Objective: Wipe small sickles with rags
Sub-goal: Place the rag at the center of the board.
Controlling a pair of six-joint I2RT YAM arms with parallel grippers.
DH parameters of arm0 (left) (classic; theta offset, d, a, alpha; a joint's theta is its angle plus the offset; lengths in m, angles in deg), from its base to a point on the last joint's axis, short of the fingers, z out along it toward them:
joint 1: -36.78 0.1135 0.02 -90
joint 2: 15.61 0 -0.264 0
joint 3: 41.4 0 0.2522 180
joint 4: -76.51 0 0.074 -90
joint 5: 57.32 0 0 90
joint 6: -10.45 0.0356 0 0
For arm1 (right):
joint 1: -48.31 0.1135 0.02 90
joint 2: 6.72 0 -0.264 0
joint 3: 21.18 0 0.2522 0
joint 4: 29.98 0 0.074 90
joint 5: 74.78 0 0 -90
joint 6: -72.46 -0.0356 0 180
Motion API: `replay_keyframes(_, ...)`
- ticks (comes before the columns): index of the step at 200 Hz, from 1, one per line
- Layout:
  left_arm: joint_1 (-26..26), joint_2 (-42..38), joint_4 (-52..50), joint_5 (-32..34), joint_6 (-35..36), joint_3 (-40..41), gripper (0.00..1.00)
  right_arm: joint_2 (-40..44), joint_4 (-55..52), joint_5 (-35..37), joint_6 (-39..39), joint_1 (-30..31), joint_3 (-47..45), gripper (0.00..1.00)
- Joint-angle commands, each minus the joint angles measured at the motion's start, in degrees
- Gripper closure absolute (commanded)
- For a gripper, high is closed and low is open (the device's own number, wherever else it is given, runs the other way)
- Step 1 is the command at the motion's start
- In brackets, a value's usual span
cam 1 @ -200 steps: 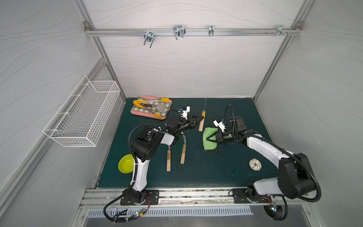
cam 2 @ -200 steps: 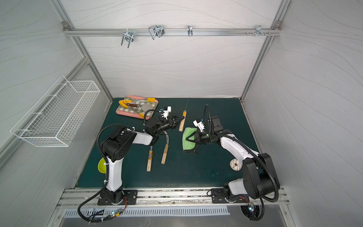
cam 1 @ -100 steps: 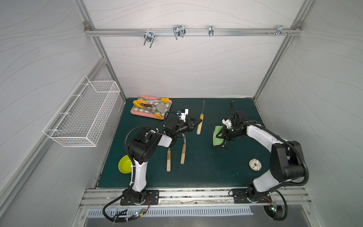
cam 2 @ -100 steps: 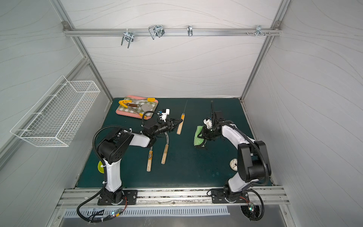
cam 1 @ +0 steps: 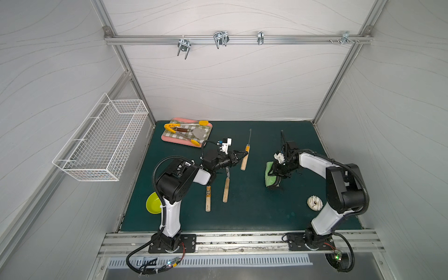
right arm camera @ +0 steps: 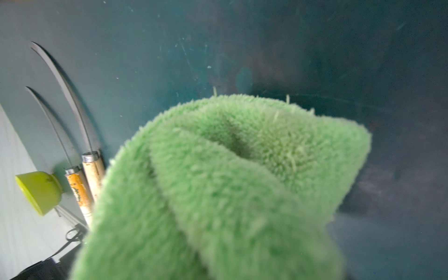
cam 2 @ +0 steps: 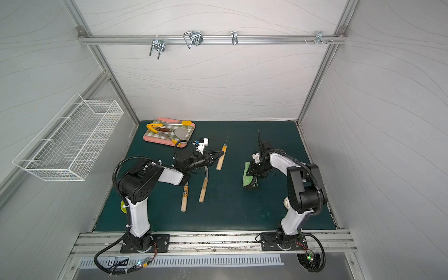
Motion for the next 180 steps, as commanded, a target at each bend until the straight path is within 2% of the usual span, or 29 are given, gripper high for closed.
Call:
replay_keyframes(1,0.3,-1.88,3.79,-1.33,0.51,-0.03,1.0,-1.0,-2.03,1.38,1.19,-0.22,0.72,0.58)
replay_keyframes(89,0.28,-1.92,3.78,-1.32,0.64,0.13,1.0,2.03,-4.44,8.01,1.33,-0.23,1.15,0.33)
replay_keyframes(180,0.28,-2.86,3.14,-1.54,1.11,0.68,1.0,4.98,-6.05,12.28,1.55,-0.18,1.77,0.24)
